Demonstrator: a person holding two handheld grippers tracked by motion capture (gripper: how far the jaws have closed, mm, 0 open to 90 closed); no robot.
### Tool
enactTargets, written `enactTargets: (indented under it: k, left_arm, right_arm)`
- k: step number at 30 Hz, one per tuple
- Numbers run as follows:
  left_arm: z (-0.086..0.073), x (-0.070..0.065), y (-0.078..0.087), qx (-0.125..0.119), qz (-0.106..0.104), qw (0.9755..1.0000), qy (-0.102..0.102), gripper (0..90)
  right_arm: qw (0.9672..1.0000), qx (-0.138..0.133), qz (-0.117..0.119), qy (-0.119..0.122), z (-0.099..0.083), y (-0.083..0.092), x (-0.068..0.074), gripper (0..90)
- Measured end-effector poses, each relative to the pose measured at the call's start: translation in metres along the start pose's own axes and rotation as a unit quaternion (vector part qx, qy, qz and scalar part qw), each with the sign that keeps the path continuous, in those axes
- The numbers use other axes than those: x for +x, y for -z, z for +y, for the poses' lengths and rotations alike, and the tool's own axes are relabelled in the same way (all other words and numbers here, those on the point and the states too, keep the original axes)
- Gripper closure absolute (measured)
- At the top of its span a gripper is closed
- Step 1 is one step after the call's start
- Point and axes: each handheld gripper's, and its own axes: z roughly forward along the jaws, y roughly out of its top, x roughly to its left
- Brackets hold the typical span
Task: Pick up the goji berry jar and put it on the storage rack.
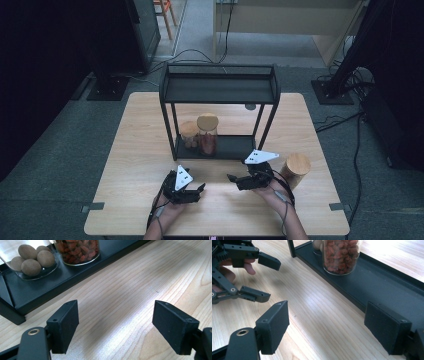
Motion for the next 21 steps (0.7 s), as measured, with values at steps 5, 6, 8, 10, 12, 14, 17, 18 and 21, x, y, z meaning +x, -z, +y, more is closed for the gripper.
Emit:
enactTargets:
  k: [5, 6, 8, 10, 12, 14, 17, 18, 21]
  left_arm:
    - [0.000, 0.000, 0.000, 0.001, 0.000, 1.0000, 0.001, 21.6]
    - [0.000, 0.001, 0.000, 0.001, 0.000, 1.0000, 0.002, 21.6]
    - [0.000, 0.001, 0.000, 0.000, -0.001, 1.0000, 0.003, 21.6]
    - [0.000, 0.001, 0.000, -0.001, -0.001, 1.0000, 0.004, 21.6]
    - [0.000, 0.001, 0.000, -0.001, -0.002, 1.0000, 0.005, 21.6]
    - [0.000, 0.001, 0.000, -0.002, -0.002, 1.0000, 0.006, 21.6]
    - [0.000, 0.001, 0.000, -0.002, -0.002, 1.0000, 0.006, 21.6]
    - [0.000, 0.001, 0.000, -0.002, -0.002, 1.0000, 0.006, 21.6]
    - [0.000, 0.001, 0.000, -0.003, -0.002, 1.0000, 0.008, 21.6]
  right_arm:
    - [1.0000, -0.001, 0.003, -0.008, -0.003, 0.006, -0.002, 20.1]
    - [1.0000, 0.000, 0.004, -0.007, -0.004, 0.006, -0.002, 20.1]
    - [1.0000, 0.003, 0.002, -0.008, -0.004, 0.008, -0.001, 20.0]
    - [1.0000, 0.004, 0.004, -0.007, -0.004, 0.010, 0.000, 20.0]
    - [1.0000, 0.005, 0.002, -0.005, -0.004, 0.012, 0.001, 20.0]
    - [1.0000, 0.006, 0.002, -0.006, -0.004, 0.014, 0.001, 20.0]
    - [1.0000, 0.005, 0.002, -0.008, -0.004, 0.017, 0.001, 20.0]
    - [0.9999, 0.006, 0.002, -0.008, -0.004, 0.017, 0.001, 20.0]
    - [0.9999, 0.006, 0.005, -0.008, -0.005, 0.019, 0.001, 20.0]
